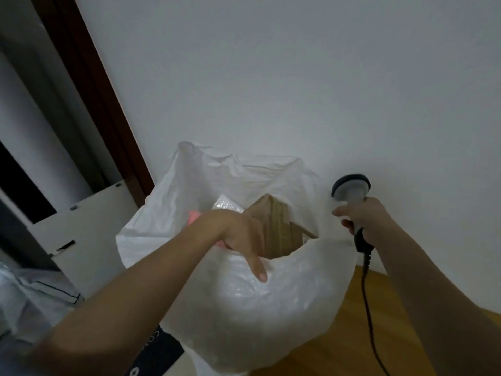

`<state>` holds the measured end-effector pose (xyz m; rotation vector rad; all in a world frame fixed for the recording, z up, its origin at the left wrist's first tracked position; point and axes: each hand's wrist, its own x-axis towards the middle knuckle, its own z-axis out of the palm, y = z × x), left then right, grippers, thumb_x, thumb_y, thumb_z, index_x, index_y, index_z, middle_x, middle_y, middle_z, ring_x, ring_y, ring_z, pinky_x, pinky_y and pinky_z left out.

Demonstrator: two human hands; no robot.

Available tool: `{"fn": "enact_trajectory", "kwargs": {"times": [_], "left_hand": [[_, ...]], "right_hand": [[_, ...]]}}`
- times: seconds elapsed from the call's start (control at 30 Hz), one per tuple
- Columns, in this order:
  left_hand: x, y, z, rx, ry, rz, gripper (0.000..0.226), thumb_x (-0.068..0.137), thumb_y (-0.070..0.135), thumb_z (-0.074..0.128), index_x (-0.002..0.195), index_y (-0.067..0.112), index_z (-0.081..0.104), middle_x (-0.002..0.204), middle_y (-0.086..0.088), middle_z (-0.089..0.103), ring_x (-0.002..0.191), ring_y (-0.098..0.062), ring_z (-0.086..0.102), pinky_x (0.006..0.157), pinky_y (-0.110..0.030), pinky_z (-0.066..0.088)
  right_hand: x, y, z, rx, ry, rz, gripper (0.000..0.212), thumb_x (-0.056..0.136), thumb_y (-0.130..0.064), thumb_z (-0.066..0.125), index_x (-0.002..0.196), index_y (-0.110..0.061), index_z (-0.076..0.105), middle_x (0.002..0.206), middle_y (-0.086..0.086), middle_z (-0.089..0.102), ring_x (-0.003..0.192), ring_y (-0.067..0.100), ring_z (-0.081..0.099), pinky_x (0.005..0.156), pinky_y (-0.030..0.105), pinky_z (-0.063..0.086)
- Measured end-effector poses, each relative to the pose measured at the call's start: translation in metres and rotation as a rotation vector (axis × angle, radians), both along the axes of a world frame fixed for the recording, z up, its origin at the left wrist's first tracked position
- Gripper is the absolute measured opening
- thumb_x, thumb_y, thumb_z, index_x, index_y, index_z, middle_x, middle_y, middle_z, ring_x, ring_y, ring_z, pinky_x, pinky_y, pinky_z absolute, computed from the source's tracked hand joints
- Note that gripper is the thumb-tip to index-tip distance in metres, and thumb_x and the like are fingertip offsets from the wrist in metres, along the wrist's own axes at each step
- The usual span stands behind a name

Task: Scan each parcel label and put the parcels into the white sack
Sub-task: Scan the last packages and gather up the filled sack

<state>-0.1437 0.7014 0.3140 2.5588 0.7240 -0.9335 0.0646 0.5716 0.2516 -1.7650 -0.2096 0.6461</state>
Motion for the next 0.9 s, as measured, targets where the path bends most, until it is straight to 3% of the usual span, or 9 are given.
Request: {"fn": "enact_trajectory", "kwargs": {"times": [0.13,0.2,0.3,0.37,0.47,0.57,0.63,0.77,0.9], "left_hand": [[-0.006,-0.010,-0.018,0.207,-0.107,-0.047,0.030,0.082,0.032,0.076,0.098,0.007,0.070,0.065,0.007,0.048,0.057,-0.006,0.045,0.035,-0.006,0.030],[-0.012,-0.001,-0.024,0.248,-0.233,-0.037,0.014,0.085,0.024,0.073,0.084,0.013,0.064,0.068,0.004,0.051,0.061,-0.011,0.051,0.040,-0.009,0.034],[-0.016,0.027,-0.009,0.412,-0.456,-0.006,0.009,0.088,0.019,0.065,0.090,0.010,0.065,0.095,-0.011,0.063,0.092,-0.028,0.061,0.069,-0.026,0.042],[-0.013,0.046,0.026,0.586,-0.669,0.073,0.011,0.089,0.021,0.063,0.092,0.011,0.067,0.104,-0.013,0.065,0.100,-0.032,0.060,0.078,-0.033,0.044],[-0.018,0.062,0.060,0.668,-0.932,0.134,0.010,0.090,0.022,0.064,0.081,0.018,0.064,0.083,-0.001,0.057,0.086,-0.025,0.057,0.070,-0.034,0.042],[-0.028,0.061,0.048,0.504,-0.898,0.121,0.030,0.092,0.019,0.064,0.066,0.024,0.050,0.069,0.008,0.044,0.077,-0.021,0.051,0.068,-0.033,0.041],[-0.036,0.074,0.045,0.592,-0.895,0.131,0.034,0.092,0.018,0.062,0.062,0.022,0.045,0.065,0.009,0.042,0.076,-0.021,0.051,0.065,-0.032,0.038],[-0.044,0.096,0.036,0.698,-1.183,0.180,0.011,0.083,0.002,0.059,0.077,0.011,0.062,0.070,0.003,0.052,0.075,-0.028,0.055,0.060,-0.034,0.037],[-0.036,0.092,0.010,0.550,-0.902,0.122,0.006,0.091,0.017,0.058,0.087,0.014,0.062,0.083,0.002,0.054,0.091,-0.028,0.058,0.067,-0.032,0.038]], "right_hand": [[-0.002,-0.022,-0.029,-0.160,0.030,0.035,0.038,0.081,-0.001,0.075,0.112,0.000,0.053,0.083,0.016,0.057,0.055,0.021,0.053,0.035,0.022,0.037],[-0.008,-0.029,-0.034,-0.277,0.034,0.072,0.019,0.083,0.000,0.073,0.088,-0.002,0.055,0.063,0.012,0.052,0.047,0.021,0.045,0.037,0.024,0.037],[-0.008,-0.027,-0.017,-0.369,0.039,0.199,0.039,0.090,-0.010,0.069,0.056,-0.008,0.049,0.044,0.007,0.047,0.046,0.021,0.042,0.047,0.030,0.037],[-0.001,-0.018,0.016,-0.144,0.076,0.123,0.034,0.091,-0.010,0.068,0.062,-0.007,0.051,0.045,0.007,0.048,0.048,0.020,0.042,0.049,0.030,0.038],[-0.003,0.007,0.053,0.162,-0.021,-0.093,0.018,0.086,0.002,0.070,0.095,-0.006,0.057,0.061,0.009,0.051,0.051,0.018,0.044,0.052,0.031,0.040],[-0.020,0.030,0.038,0.206,0.112,-0.090,0.021,0.087,0.002,0.068,0.102,-0.004,0.055,0.060,0.008,0.050,0.049,0.017,0.043,0.049,0.030,0.040],[-0.026,0.039,0.039,0.238,0.195,-0.120,0.017,0.087,0.002,0.066,0.097,-0.005,0.054,0.052,0.008,0.050,0.042,0.014,0.043,0.042,0.025,0.039],[-0.020,0.050,0.058,0.410,0.015,-0.222,0.023,0.084,0.004,0.067,0.096,-0.013,0.057,0.061,0.006,0.050,0.045,0.013,0.043,0.048,0.027,0.040],[-0.038,0.063,0.041,0.326,0.079,-0.249,0.018,0.083,0.005,0.067,0.082,-0.006,0.053,0.060,0.009,0.049,0.047,0.017,0.044,0.049,0.030,0.039]]}}
